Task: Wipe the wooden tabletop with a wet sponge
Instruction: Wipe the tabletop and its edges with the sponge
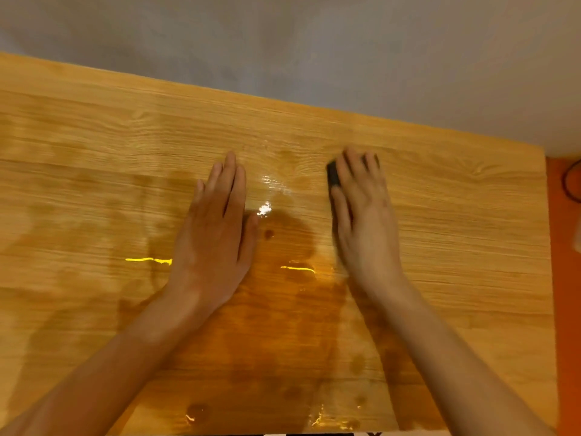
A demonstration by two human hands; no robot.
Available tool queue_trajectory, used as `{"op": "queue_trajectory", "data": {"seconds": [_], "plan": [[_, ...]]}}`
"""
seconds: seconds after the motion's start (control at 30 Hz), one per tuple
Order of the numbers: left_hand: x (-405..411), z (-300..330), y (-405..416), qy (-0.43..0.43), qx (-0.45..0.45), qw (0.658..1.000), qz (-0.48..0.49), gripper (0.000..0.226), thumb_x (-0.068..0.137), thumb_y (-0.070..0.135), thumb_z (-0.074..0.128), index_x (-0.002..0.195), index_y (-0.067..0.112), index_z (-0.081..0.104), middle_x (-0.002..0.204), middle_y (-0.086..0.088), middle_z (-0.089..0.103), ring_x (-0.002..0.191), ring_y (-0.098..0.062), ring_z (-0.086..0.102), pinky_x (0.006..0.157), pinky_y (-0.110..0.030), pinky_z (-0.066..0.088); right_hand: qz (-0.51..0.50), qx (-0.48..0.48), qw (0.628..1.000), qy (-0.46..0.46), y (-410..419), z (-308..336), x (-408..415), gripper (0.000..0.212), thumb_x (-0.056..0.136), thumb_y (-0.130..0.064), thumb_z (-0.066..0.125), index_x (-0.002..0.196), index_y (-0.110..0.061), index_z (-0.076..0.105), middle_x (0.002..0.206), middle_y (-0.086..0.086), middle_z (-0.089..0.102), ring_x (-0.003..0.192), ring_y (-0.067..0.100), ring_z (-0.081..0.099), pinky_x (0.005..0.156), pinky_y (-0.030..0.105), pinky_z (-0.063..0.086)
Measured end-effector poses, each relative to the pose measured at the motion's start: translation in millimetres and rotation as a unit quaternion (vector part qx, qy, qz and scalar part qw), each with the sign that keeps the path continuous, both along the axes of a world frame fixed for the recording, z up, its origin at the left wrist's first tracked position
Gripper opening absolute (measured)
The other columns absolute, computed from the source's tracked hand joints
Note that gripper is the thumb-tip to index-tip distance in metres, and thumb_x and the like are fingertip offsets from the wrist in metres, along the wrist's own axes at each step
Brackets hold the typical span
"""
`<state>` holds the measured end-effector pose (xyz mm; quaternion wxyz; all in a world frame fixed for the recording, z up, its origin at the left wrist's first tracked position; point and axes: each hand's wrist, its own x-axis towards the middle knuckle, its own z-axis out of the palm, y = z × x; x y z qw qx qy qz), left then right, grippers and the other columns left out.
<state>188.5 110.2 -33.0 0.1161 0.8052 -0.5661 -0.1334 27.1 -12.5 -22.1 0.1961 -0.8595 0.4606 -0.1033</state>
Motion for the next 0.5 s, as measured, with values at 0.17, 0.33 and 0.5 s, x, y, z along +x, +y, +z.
{"op": "queue_trajectory", "data": {"seconds": [0.17, 0.33, 0.5], "plan": [[1, -7, 0, -0.030, -0.001, 1.000, -0.005, 0.064, 0.105, 0.034, 0.023, 0.158, -0.002, 0.016, 0.168, -0.017, 0.007, 0.156, -0.029, 0.007, 0.126, -0.037, 0.001, 0.016, 0.010, 1.000, 0.020, -11, 4, 15, 0.042, 0.104, -0.021, 0.036, 0.145, -0.011, 0.038, 0.155, 0.002, 0.031, 0.148, 0.021, 0.015, 0.122, 0.037, 0.013], [0, -13, 4, -0.052, -0.017, 0.998, -0.006, 0.064, 0.105, 0.033, 0.023, 0.158, -0.002, 0.016, 0.168, -0.019, 0.010, 0.156, -0.030, 0.010, 0.127, -0.041, 0.008, -0.017, 0.002, 1.000, 0.019, -68, -3, 81, 0.043, 0.105, -0.022, 0.030, 0.147, -0.012, 0.032, 0.157, 0.003, 0.027, 0.148, 0.022, 0.012, 0.122, 0.033, 0.009], [-2, -14, 4, -0.043, -0.033, 0.998, -0.008, 0.062, 0.106, 0.030, 0.024, 0.158, -0.002, 0.016, 0.168, -0.017, 0.009, 0.156, -0.028, 0.007, 0.127, -0.036, 0.000, 0.025, -0.004, 1.000, 0.015, 5, 0, 32, 0.044, 0.104, -0.023, 0.034, 0.147, -0.013, 0.034, 0.157, 0.002, 0.026, 0.149, 0.021, 0.011, 0.123, 0.037, 0.011]]}}
